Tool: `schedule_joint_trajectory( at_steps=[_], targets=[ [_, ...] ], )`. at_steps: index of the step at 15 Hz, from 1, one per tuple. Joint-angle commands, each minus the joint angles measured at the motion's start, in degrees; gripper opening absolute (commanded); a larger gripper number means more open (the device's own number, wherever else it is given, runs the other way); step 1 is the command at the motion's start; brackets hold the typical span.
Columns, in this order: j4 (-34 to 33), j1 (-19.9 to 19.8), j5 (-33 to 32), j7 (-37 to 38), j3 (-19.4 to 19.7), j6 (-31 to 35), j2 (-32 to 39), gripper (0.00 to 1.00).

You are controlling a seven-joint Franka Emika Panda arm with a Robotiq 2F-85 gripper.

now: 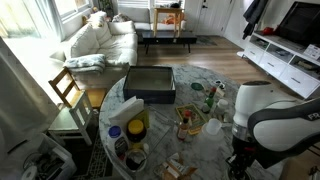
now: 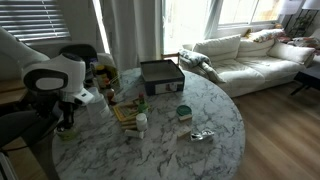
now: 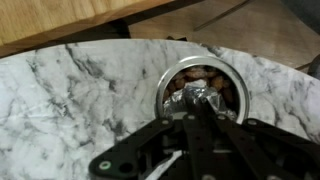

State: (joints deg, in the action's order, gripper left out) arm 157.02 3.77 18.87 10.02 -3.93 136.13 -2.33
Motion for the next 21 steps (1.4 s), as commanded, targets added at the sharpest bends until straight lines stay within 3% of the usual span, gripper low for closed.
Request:
schedule_joint_trajectory(
  at_steps=[1, 7, 15, 21],
  targets=[
    [1.31, -0.12, 0.72, -0.7, 0.5, -6.96, -6.83, 0.02],
    [-1.6, -0.54, -0.68, -0.7, 1.18, -17.43, -14.31, 0.02],
    [-8.32, -2.71, -8.35, 0.48, 0.73, -14.92, -18.43, 0.02],
    [-11.74, -3.02, -11.9, -1.33, 0.94, -6.11, -14.76, 0.02]
  ],
)
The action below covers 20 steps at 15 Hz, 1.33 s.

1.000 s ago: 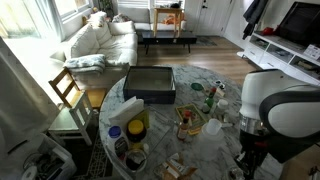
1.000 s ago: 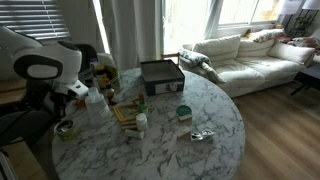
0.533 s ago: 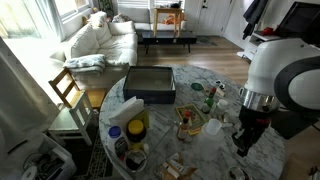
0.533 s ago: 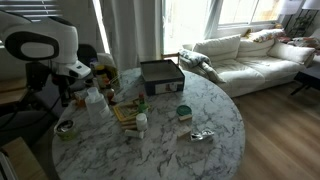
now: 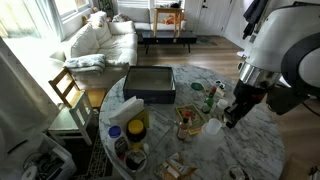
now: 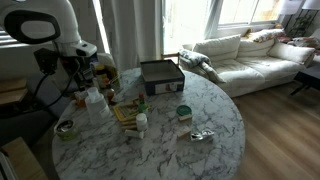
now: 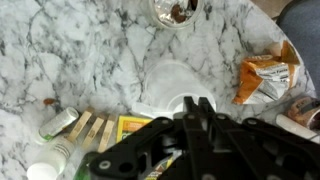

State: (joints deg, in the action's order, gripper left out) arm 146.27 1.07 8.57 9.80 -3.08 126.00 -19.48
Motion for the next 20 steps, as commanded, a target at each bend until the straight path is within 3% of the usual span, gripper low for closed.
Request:
schedule_joint_trajectory(
  at_steps=[1, 7, 20],
  targets=[
    [-1.01, -0.18, -1.55, -1.2, 0.11, 5.82, 3.21, 0.02],
    [-1.75, 0.31, -1.07, -2.13, 0.23, 11.44, 6.86, 0.02],
    [-2.76, 1.0, 0.04, -2.88, 0.32, 9.46, 7.18, 0.02]
  ],
)
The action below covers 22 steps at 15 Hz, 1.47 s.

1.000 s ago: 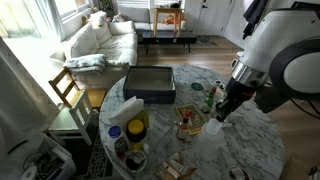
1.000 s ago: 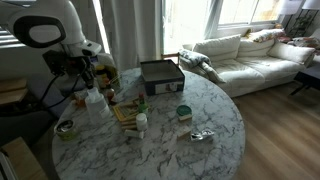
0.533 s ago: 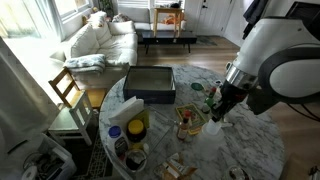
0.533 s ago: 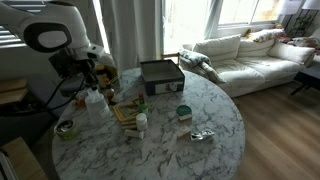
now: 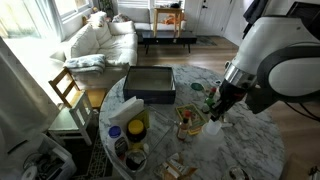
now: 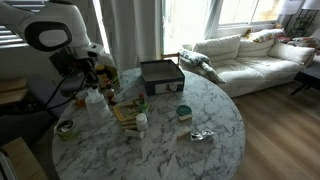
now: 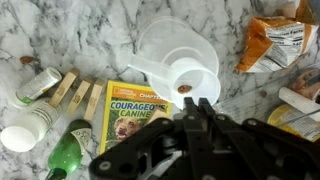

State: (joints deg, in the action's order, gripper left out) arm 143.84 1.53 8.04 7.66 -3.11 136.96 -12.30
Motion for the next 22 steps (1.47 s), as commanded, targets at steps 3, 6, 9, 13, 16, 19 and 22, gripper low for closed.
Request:
schedule_joint_trajectory(
  at_steps=[3, 6, 9, 13, 16, 19, 22],
  targets=[
    [-0.35, 0.56, 0.42, -0.67, 0.37, -2.13, -0.2, 0.02],
    [-0.41, 0.63, 0.44, -0.71, 0.37, -3.19, -0.27, 0.02],
    [-0.46, 0.64, 0.39, -0.68, 0.36, -4.18, -0.29, 0.02],
    [-0.37, 0.53, 0.01, -0.35, 0.22, -2.56, -0.72, 0.48],
    [-0.84, 0.7, 0.65, -0.77, 0.34, -2.29, -1.54, 0.7],
    [-1.91, 0.7, 0.52, -1.89, 0.58, -5.79, -3.86, 0.94],
    [-3.77, 1.19, -0.19, -6.86, 0.99, -12.72, -7.02, 1.0]
  ],
)
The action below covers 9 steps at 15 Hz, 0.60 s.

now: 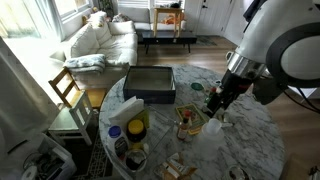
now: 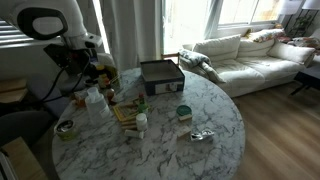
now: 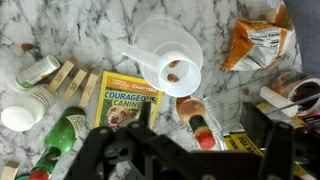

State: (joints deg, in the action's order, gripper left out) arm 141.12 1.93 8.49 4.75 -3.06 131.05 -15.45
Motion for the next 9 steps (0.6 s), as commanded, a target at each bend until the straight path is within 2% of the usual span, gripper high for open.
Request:
schedule_joint_trajectory(
  at_steps=[1, 6, 8, 9],
  targets=[
    [-1.89, 0.97, -0.37, -5.77, 1.23, -9.62, -4.77, 1.0],
    [-7.05, 0.73, -2.45, -12.17, 1.9, -23.67, -7.68, 0.99],
    [-8.03, 0.64, -2.1, -13.36, 2.32, -25.0, -8.37, 1.0],
    [-7.6, 0.66, -1.5, -11.53, 1.71, -23.11, -7.55, 1.0]
  ],
)
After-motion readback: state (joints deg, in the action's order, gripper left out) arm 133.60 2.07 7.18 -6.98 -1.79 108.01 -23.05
